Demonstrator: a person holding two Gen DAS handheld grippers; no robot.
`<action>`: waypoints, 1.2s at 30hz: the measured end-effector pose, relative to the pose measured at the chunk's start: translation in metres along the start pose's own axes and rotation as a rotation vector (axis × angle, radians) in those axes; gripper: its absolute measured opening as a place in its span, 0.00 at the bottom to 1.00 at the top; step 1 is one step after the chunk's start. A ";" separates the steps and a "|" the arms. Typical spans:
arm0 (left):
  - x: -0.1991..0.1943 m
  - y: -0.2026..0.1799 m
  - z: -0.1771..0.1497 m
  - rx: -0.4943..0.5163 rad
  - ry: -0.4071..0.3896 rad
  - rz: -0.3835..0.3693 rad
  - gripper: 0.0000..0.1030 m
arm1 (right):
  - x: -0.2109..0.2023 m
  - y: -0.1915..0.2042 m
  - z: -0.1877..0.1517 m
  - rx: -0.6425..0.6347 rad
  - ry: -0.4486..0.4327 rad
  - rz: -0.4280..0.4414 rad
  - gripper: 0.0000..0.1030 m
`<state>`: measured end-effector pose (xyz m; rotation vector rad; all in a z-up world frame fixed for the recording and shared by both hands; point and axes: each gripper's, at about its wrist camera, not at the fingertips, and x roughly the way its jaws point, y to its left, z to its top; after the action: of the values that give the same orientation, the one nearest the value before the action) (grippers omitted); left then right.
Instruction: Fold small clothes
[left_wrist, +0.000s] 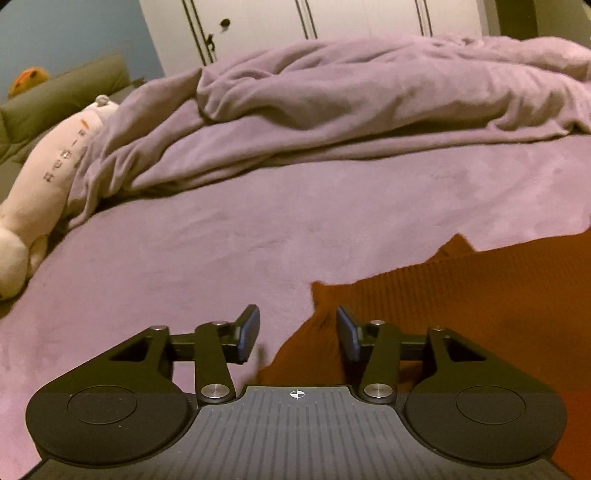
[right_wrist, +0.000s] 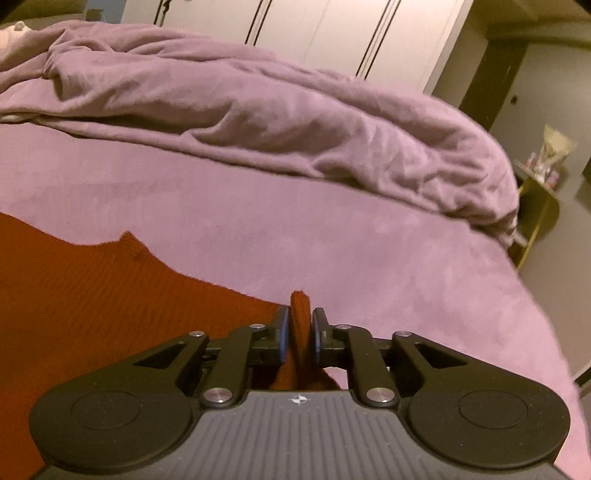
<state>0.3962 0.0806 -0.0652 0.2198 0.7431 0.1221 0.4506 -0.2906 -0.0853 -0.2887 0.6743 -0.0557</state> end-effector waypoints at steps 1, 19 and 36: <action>-0.006 0.002 0.000 -0.011 -0.002 -0.016 0.51 | -0.011 -0.002 0.000 0.023 -0.025 0.017 0.16; -0.025 -0.058 -0.031 -0.010 -0.081 -0.149 0.77 | -0.050 0.060 -0.028 0.219 -0.051 0.586 0.33; -0.054 0.046 -0.057 -0.158 0.013 -0.087 0.82 | -0.058 -0.056 -0.063 0.236 0.016 0.112 0.04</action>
<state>0.3170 0.1238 -0.0595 0.0361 0.7509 0.0995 0.3680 -0.3510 -0.0810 -0.0234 0.6921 -0.0301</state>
